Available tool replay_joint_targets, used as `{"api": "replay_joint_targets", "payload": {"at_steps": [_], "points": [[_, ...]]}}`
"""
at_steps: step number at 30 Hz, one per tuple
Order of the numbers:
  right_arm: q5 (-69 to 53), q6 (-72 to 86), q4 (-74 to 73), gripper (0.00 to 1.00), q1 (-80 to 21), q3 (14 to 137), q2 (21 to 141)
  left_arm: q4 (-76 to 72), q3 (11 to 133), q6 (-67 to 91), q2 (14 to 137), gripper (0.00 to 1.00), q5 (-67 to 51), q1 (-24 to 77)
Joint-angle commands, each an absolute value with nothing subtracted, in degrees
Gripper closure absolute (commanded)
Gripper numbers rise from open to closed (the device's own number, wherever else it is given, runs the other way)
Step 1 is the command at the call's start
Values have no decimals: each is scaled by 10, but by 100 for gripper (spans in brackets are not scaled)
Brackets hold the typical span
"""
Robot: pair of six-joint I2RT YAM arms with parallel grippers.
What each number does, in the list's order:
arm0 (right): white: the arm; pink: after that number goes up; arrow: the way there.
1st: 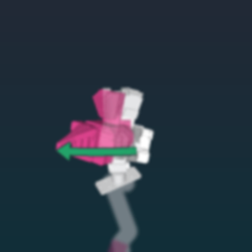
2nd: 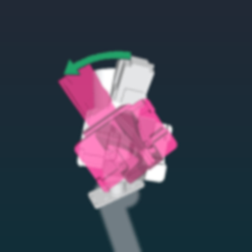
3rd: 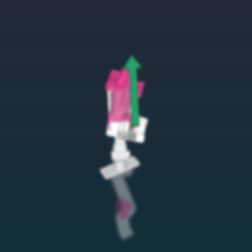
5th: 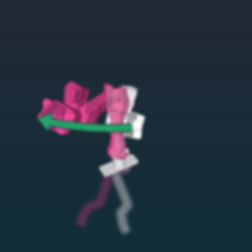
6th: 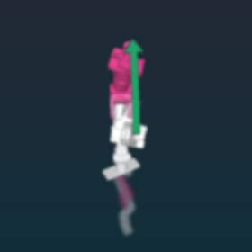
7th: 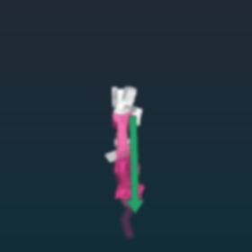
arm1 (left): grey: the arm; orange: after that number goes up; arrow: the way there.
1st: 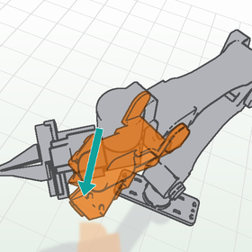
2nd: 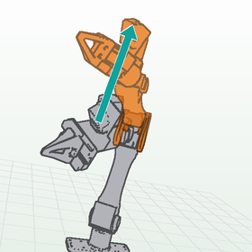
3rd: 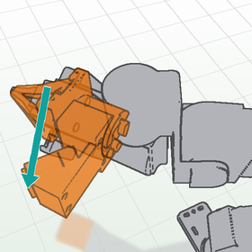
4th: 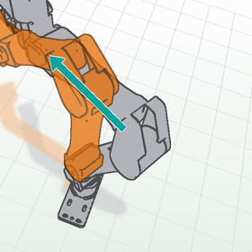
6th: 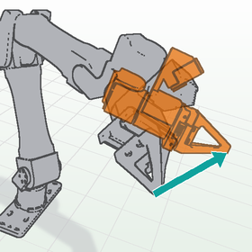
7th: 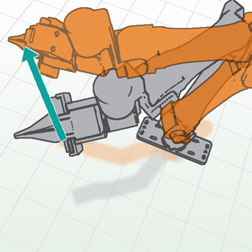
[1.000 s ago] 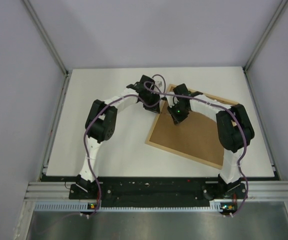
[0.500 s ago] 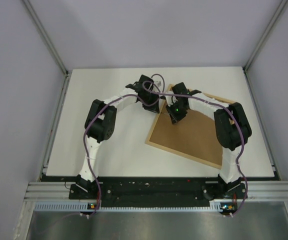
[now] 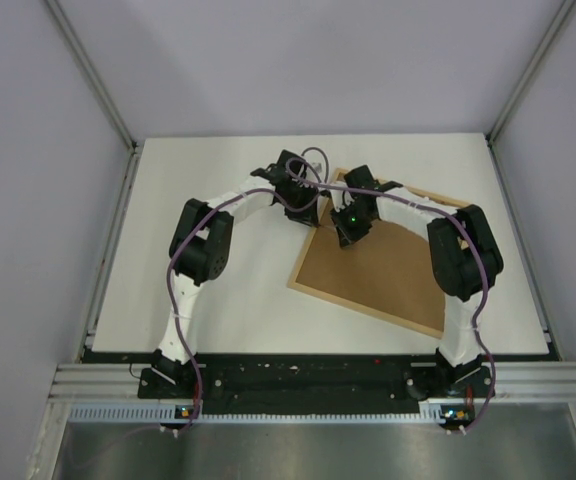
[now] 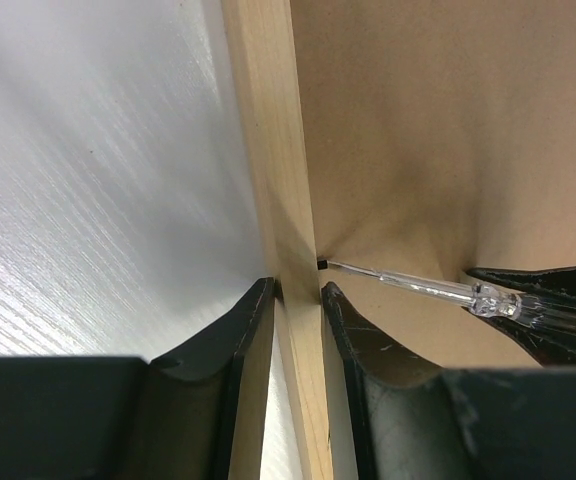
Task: Take the photo out of the frame
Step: Release the photo frame item from the photo frame.
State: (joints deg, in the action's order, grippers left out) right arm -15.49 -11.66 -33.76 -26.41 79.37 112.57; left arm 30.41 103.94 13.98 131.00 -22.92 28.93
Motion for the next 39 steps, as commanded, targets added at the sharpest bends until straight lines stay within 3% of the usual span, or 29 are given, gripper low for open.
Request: {"api": "replay_joint_targets", "payload": {"at_steps": [1, 23, 39], "points": [[-240, -94, -244, 100, -279, 780, 1137, 305, 1026, 139, 1293, 69, -250, 298], [-360, -7, -128, 100, -250, 752, 1157, 290, 990, 138, 1283, 83, -278, 298], [-412, 40, -122, 100, -229, 756, 1211, 289, 988, 140, 1281, 85, -283, 299]]}}
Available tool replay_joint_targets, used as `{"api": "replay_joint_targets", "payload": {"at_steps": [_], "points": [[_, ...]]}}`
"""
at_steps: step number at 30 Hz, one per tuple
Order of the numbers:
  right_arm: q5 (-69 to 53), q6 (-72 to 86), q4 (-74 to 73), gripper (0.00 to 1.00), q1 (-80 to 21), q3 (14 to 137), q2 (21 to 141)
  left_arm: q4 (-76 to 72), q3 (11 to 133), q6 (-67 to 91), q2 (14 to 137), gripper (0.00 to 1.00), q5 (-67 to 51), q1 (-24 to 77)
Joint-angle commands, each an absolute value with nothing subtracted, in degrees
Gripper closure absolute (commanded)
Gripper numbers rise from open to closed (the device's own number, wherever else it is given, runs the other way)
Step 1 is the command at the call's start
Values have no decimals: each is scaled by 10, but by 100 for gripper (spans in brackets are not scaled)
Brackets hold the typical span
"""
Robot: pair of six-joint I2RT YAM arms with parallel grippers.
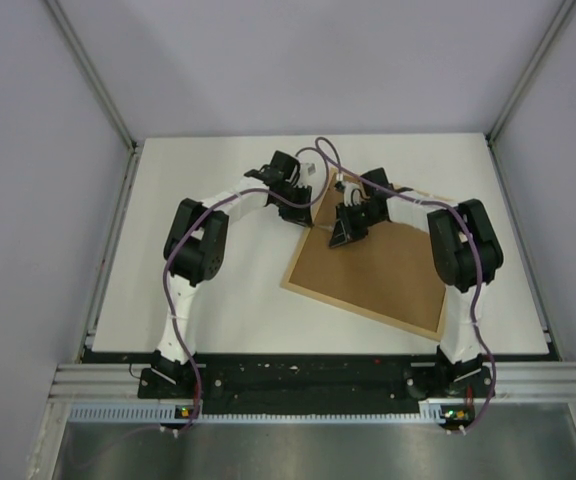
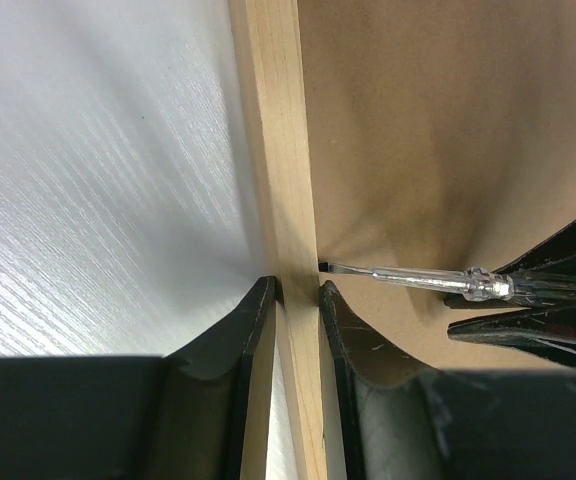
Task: Take the photo out of the frame
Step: Release the photo frame item from the photo frame.
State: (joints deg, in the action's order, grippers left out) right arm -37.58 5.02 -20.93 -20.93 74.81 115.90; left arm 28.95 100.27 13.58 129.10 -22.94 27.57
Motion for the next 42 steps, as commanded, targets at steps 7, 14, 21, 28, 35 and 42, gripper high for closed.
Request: {"api": "replay_joint_targets", "payload": {"at_steps": [7, 14, 21, 28, 35, 42], "points": [[-267, -60, -194, 100, -256, 796, 1200, 290, 988, 139, 1281, 87, -282, 299], [-155, -131, -259, 100, -291, 852, 1185, 290, 989, 140, 1283, 88, -280, 299], [-124, -149, -347, 100, -302, 968, 1201, 291, 988, 143, 1287, 89, -282, 302], [-110, -123, -420, 100, -322, 1040, 1224, 290, 988, 142, 1285, 89, -279, 305], [-93, -115, -475, 100, -357, 1119, 1251, 290, 987, 147, 1287, 89, -271, 308], [-72, -117, -509, 100, -362, 1129, 1244, 294, 989, 145, 1281, 85, -256, 308]]}}
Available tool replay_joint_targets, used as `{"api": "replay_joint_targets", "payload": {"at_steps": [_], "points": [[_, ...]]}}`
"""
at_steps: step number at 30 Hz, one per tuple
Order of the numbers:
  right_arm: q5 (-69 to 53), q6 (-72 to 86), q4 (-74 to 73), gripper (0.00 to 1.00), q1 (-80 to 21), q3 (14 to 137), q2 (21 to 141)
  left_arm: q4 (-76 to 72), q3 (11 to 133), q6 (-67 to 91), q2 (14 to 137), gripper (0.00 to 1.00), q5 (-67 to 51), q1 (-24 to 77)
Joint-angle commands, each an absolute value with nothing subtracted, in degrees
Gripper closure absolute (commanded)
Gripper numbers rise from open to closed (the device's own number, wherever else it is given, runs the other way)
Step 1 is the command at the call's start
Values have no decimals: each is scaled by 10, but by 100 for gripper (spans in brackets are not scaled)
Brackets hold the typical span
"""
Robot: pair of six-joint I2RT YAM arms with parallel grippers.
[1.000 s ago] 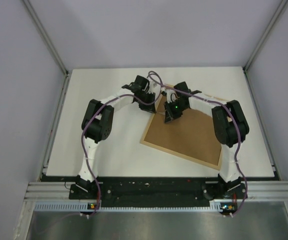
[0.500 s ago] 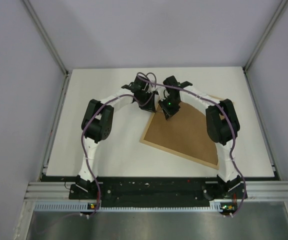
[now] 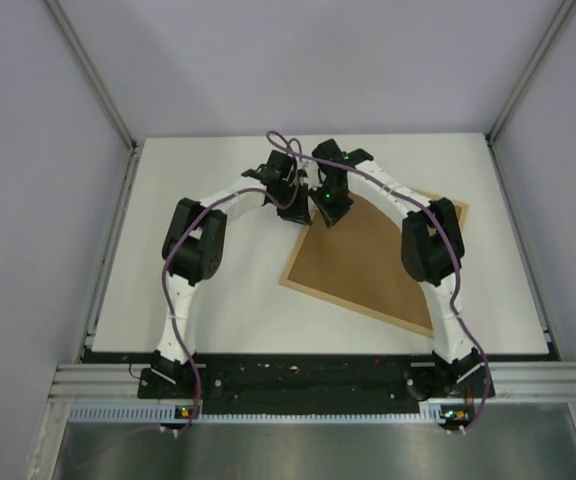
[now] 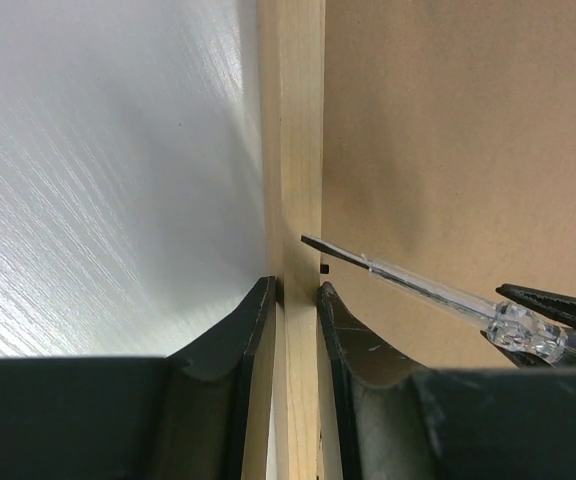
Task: Take the photo out of the frame
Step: Release the photo frame item from the photo frame, then adjust the photo frame at the center of the board.
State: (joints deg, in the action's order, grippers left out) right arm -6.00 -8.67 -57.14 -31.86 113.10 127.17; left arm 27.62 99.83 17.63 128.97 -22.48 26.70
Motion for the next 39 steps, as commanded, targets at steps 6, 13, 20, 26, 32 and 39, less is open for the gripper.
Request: {"api": "replay_joint_targets", "payload": {"at_steps": [6, 13, 20, 26, 32, 39], "points": [[-82, -117, -460, 100, -312, 942, 1108, 302, 1013, 135, 1282, 70, -252, 308], [-126, -130, -418, 100, -257, 801, 989, 292, 1033, 142, 1278, 65, -262, 308], [-178, -141, -379, 100, -216, 693, 909, 318, 1072, 137, 1276, 54, -215, 313], [-182, -138, -327, 100, -169, 598, 898, 344, 1085, 101, 1279, 46, -92, 345], [-192, -133, -315, 100, -135, 579, 895, 368, 1090, 84, 1288, 43, -39, 377], [-187, -134, -314, 100, -132, 576, 912, 376, 1093, 84, 1292, 42, -29, 384]]}}
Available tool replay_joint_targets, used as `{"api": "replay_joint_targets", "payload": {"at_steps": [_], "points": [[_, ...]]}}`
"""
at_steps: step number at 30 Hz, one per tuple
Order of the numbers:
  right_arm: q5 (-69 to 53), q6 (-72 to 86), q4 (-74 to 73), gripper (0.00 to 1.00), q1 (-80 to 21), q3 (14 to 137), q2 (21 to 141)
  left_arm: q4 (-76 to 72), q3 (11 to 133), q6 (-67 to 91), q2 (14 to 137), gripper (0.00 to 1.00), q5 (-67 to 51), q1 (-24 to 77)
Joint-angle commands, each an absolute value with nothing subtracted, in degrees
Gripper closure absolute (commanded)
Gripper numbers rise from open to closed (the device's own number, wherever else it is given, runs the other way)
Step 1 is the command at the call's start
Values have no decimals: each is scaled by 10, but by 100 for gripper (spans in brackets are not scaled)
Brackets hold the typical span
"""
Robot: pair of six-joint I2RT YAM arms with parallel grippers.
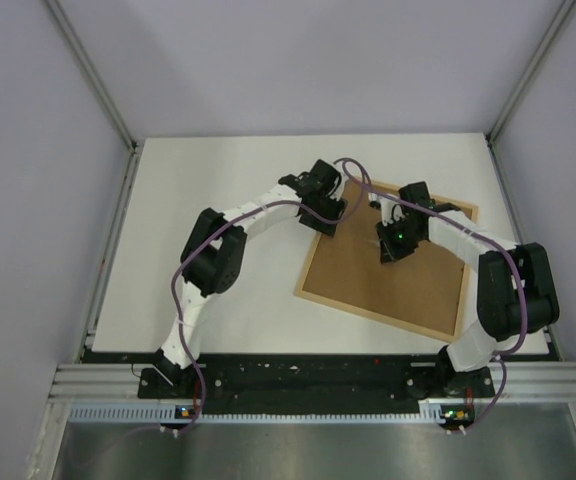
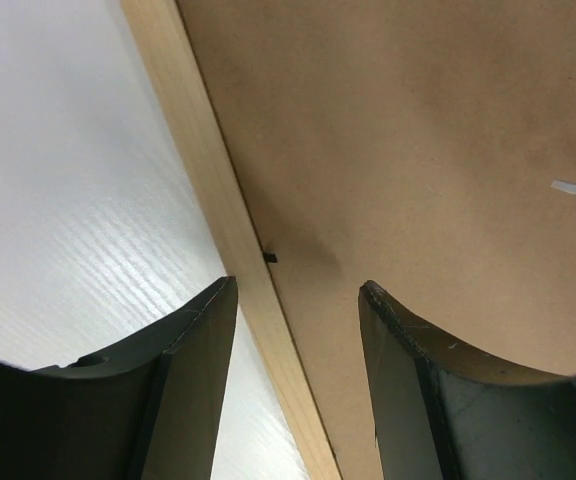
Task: Take the photo out of the frame
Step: Adjust the photo frame at the center of the board.
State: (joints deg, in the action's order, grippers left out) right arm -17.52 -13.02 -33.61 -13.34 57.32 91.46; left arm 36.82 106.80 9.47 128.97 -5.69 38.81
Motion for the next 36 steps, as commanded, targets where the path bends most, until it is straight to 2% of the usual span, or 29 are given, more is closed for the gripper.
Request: {"api": "replay_joint_targets", "payload": {"at_steps": [1, 6, 13, 20, 29, 35, 36], "points": [[-187, -134, -314, 100, -132, 577, 913, 378, 1092, 82, 1292, 42, -24, 384], [-194, -131, -314, 100, -131, 577, 912, 376, 1091, 75, 1298, 43, 14, 388], [-199, -130, -313, 100, -132, 575, 915, 374, 1096, 76, 1309, 44, 5, 388], [-197, -132, -313, 100, -132, 572, 931, 377, 1107, 78, 1317, 50, 7, 387], [-182, -136, -314, 100, -133, 571, 973, 381, 1108, 79, 1318, 74, 11, 387], [-172, -136, -314, 100, -138, 570, 992, 378, 1105, 81, 1312, 99, 18, 387], [-170, -136, -315, 100, -139, 570, 996, 377, 1104, 82, 1309, 100, 18, 387]]}}
